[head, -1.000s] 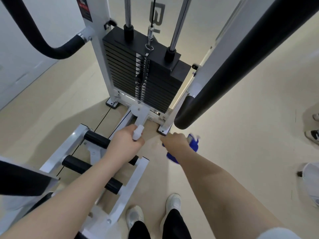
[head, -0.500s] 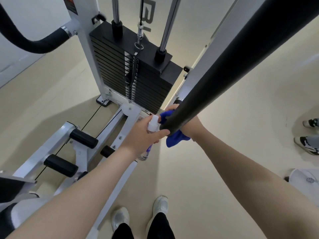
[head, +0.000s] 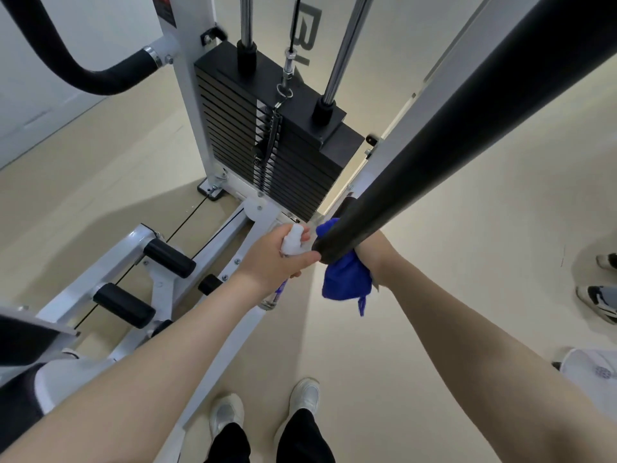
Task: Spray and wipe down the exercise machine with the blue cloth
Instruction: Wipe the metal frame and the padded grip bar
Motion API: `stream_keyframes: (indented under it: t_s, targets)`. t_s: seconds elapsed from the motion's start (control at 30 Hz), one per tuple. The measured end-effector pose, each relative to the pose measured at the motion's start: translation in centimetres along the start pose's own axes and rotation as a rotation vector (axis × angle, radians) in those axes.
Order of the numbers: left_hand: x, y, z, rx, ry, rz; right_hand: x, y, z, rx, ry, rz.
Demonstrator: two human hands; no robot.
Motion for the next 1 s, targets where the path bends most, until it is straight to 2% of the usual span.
stream_keyframes:
  t_s: [0.13, 0.23, 0.3, 0.4, 0.5, 0.53, 0.6, 0.7, 0.83, 0.9, 0.93, 1.0]
  targets:
    - [-0.6, -0.3, -0.9, 0.024, -0.021, -0.04, -3.0, -0.8, 0.9, 0.174, 0.128, -0.003]
    - [-1.0, -0.6, -1.9, 0.001, -0.005, -0.055, -5.8, -1.4, 1.7, 0.556, 0.231, -0.03]
    - [-1.2, -0.8, -2.4, 0.006, 0.002, -0.067, -6.6, -0.5, 1.3, 0.709, 0.194, -0.116]
    - [-1.5, -0.9, -2.5, 0.005, -0.003, -0.076, -5.9, 3.1, -0.9, 0.75, 0.193, -0.269]
    - [-3.0, -1.0, -2.2, 0.012, -0.001, -0.091, -5.8, 5.8, -2.1, 0.959, 0.44, -0.188]
    - [-3.4, -1.1, -2.0, 0.021, 0.018, -0.087, -5.5, 6.1, -2.1, 1.026, 0.456, -0.179]
    - [-4.1, -1.6, -1.9, 0.009, 0.059, -0.075, -6.4, 5.6, -0.7, 1.102, 0.374, -0.177]
    - [-4.8, -1.9, -2.9, 0.01, 0.118, -0.07, -9.9, 3.4, 1.6, 1.198, 0.124, -0.105]
    - [-5.1, -2.2, -4.3, 0.02, 0.176, -0.067, -11.8, 2.4, 2.5, 1.293, -0.018, 0.0]
    - [-5.1, -2.3, -4.3, 0.02, 0.188, -0.039, -10.8, 4.0, 1.9, 1.232, -0.153, -0.147]
    - [-5.0, -2.2, -4.1, -0.007, 0.184, -0.017, -10.5, 5.0, 1.2, 1.107, -0.25, -0.296]
    - [-4.9, -2.2, -3.1, -0.068, 0.116, 0.0, -9.8, 7.2, -0.7, 0.675, -0.52, -0.526]
Point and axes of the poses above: each hand's wrist, its own x-axis towards the middle knuckle, its own y-axis out of the palm, z = x × y, the point moved 1 cm from there along x, towards the middle knuckle, and after that the axes turned 7 degrees about y, right-handed, at the moved point
